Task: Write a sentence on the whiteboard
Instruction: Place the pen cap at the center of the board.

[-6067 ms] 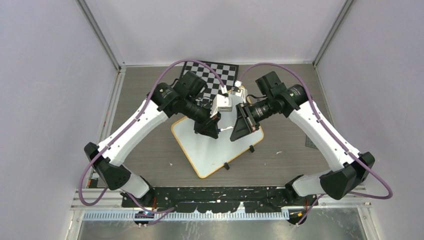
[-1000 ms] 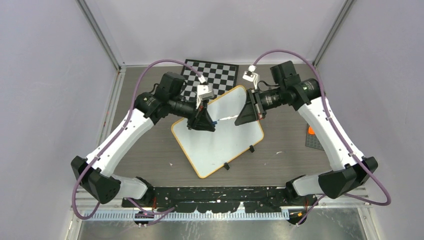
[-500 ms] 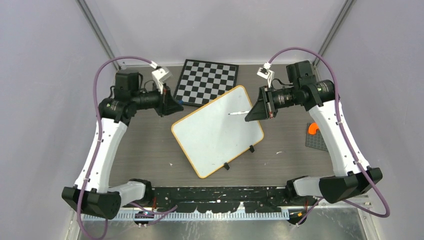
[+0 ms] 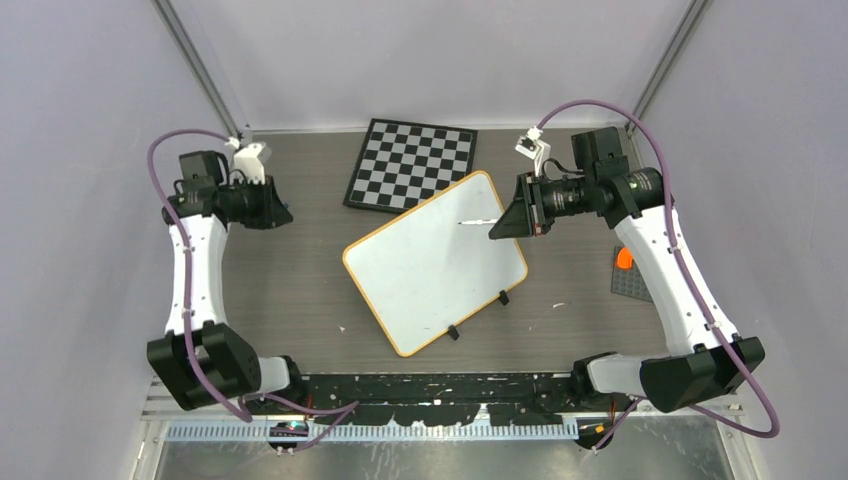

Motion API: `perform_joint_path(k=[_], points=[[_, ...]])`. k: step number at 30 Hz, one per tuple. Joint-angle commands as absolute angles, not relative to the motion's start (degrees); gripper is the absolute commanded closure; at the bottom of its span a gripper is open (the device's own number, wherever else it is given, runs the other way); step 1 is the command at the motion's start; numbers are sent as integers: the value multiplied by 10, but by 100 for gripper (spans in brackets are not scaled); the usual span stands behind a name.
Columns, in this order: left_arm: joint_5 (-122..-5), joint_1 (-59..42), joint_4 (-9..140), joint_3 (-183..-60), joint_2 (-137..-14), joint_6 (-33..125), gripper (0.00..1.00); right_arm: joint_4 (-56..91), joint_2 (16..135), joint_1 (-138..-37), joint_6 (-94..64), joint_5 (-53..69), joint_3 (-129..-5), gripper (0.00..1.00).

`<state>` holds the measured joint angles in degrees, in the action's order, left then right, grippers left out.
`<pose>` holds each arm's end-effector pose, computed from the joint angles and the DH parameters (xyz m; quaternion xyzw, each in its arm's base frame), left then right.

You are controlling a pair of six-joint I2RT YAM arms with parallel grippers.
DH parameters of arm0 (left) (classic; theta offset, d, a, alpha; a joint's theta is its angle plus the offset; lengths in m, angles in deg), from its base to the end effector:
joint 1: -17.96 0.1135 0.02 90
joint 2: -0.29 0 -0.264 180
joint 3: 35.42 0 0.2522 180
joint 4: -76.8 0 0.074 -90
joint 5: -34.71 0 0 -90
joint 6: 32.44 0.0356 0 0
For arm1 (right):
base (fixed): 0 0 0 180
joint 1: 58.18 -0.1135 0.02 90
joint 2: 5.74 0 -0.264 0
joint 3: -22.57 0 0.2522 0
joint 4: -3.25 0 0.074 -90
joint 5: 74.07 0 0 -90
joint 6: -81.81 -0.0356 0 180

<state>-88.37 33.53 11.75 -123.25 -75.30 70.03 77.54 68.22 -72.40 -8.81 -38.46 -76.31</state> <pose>0.2591 0.0520 0.3399 0.0662 0.9107 -0.1877 0.3619 0.2231 0.0864 0.4016 -0.2563 0.8095 0.4649 0.2509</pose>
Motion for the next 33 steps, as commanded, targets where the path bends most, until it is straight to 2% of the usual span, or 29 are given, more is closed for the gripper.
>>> perform_joint_path(k=[1, 10, 18, 23, 28, 33], points=[[-809, 346, 99, -1170, -785, 766, 100, 750, 659, -723, -85, -380, -749, 100], [-735, 345, 167, -1090, -840, 777, 98, 764, 660, -754, -60, -353, -731, 100], [-707, 335, 188, -1069, -882, 788, 91, 763, 658, -794, -55, -326, -728, 100], [-690, 318, 203, -1057, -899, 788, 90, 764, 662, -815, -51, -315, -729, 100], [-688, 305, 204, -1056, -917, 785, 85, 771, 664, -825, -47, -311, -734, 100], [-686, 294, 200, -1058, -925, 788, 73, 779, 662, -832, -40, -301, -739, 100]])
